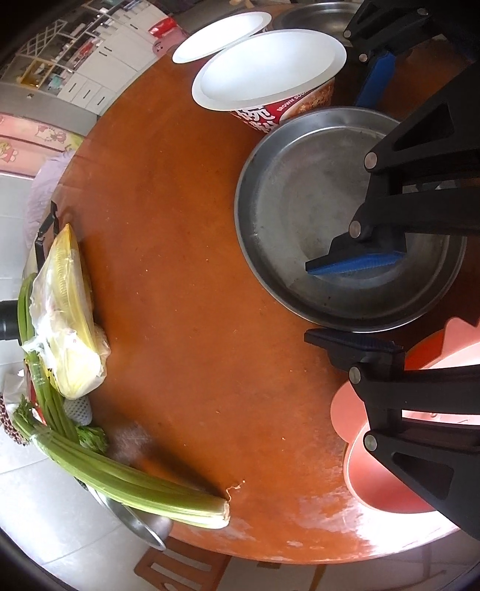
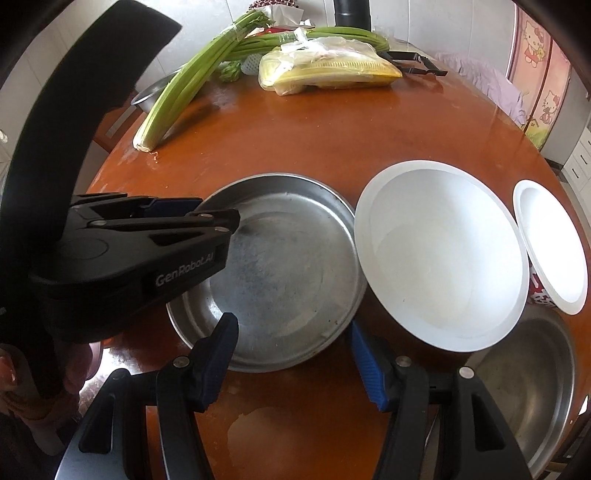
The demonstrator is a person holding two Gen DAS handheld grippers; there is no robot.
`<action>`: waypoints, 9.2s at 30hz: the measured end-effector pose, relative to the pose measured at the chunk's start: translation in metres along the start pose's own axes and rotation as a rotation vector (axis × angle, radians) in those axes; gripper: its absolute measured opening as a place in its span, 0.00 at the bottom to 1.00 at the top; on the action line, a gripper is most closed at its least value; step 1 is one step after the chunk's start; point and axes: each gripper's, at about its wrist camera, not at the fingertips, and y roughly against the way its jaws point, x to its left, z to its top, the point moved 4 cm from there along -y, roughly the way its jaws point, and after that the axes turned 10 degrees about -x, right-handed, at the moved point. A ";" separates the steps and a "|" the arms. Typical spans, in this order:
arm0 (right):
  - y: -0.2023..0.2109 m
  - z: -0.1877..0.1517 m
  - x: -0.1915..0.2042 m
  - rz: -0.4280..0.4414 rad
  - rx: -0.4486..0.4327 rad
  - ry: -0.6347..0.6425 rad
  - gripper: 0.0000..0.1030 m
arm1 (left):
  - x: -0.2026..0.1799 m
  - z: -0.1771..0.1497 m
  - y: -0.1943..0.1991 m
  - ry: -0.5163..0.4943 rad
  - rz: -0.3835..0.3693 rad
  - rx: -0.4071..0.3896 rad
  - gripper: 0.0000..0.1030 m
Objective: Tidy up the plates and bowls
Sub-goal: 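Lift the metal pan with the left gripper and carry it over the orange plate, then lower the metal pan onto the orange plate with the left gripper, then carry the stacked pan, plate and shell bowl aside with the left gripper, release, then grasp the rim of the large steel bowl with the left gripper and lift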
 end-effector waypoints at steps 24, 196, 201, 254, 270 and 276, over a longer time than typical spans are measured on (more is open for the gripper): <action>0.050 -0.005 0.003 0.146 -0.080 -0.027 0.60 | -0.003 -0.007 0.074 0.027 0.038 -0.111 0.31; -0.007 0.019 0.072 0.249 -0.012 0.159 0.70 | 0.111 -0.070 0.050 0.519 -0.046 -0.080 0.58; -0.004 0.019 0.059 0.245 -0.024 0.136 0.70 | 0.106 -0.064 0.049 0.518 -0.034 -0.087 0.58; 0.143 -0.013 -0.168 0.113 -0.356 0.041 0.75 | -0.142 -0.038 0.127 0.208 -0.054 -0.263 0.58; 0.093 -0.058 -0.190 0.076 -0.228 0.076 0.75 | -0.182 -0.057 0.077 0.176 -0.027 -0.176 0.58; 0.087 -0.064 -0.189 0.066 -0.223 0.101 0.63 | -0.190 -0.062 0.067 0.182 -0.024 -0.153 0.58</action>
